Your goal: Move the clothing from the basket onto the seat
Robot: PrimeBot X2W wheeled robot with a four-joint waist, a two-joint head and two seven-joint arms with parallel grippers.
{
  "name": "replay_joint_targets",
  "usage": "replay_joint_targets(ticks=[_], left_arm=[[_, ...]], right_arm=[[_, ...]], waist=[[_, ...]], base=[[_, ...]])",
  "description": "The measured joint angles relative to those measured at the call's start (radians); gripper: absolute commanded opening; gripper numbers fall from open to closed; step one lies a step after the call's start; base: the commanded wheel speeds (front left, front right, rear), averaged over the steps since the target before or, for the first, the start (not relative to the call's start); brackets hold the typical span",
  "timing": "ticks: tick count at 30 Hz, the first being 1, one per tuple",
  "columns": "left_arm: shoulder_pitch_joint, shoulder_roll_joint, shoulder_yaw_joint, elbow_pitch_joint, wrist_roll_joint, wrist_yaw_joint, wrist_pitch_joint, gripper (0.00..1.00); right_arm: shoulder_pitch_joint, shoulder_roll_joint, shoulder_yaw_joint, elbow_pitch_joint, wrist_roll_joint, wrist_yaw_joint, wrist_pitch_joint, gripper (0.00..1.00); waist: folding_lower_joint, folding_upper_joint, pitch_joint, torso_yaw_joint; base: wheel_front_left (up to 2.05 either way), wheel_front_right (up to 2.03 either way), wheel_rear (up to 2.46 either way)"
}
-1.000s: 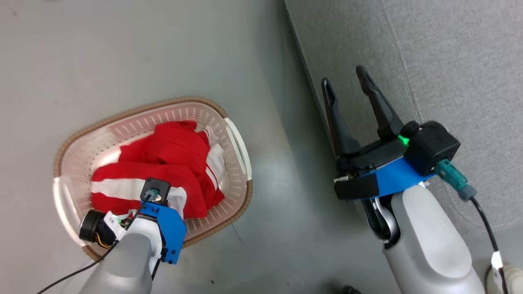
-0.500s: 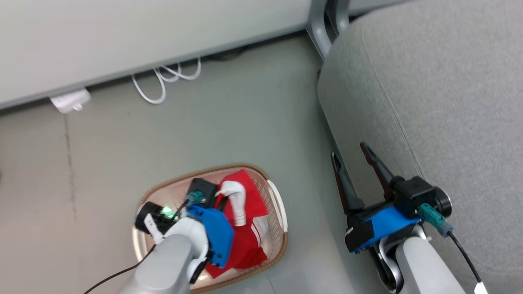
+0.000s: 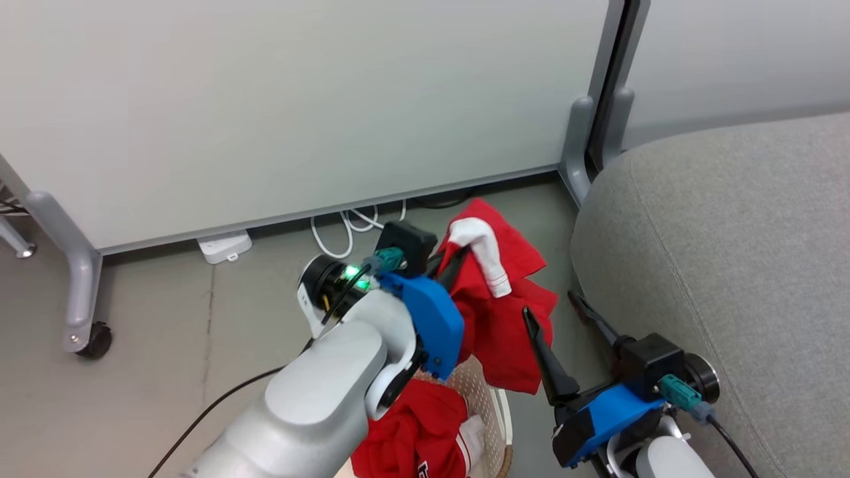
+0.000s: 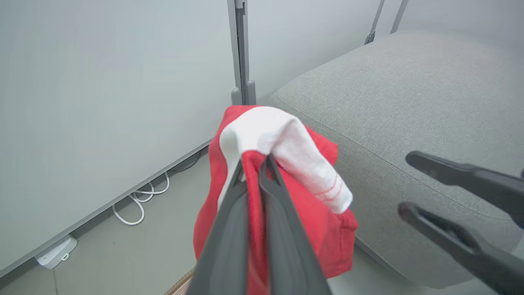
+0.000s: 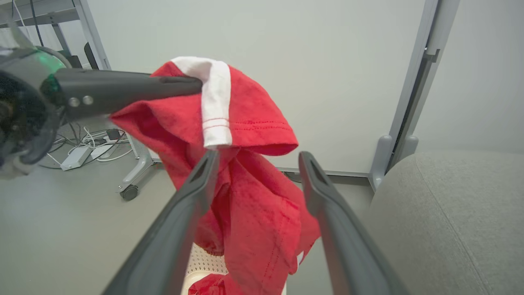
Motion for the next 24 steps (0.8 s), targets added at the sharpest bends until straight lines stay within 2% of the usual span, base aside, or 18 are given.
replay_joint_targets(ticks=[9,24], left_arm=[[-0.103,-0.001,-0.092,-0.037,-0.107,0.034,0.012,0.0],[-0.133,0.0,-0.212,-0.026,-0.235,0.065,-0.027,0.0]], right_arm=[[0.029,0.0,0.043,-0.018,0.012,0.0,0.025,1.0],[0.011,0.0,0.103,0.009,0.031,0.0,0.067,1.0]], waist=[[0.0002,0.0,-0.051,0.014],[0.0002,0.0,-0.073,0.013]], base=[[0.0,0.0,0.0],[0.0,0.0,0.0]])
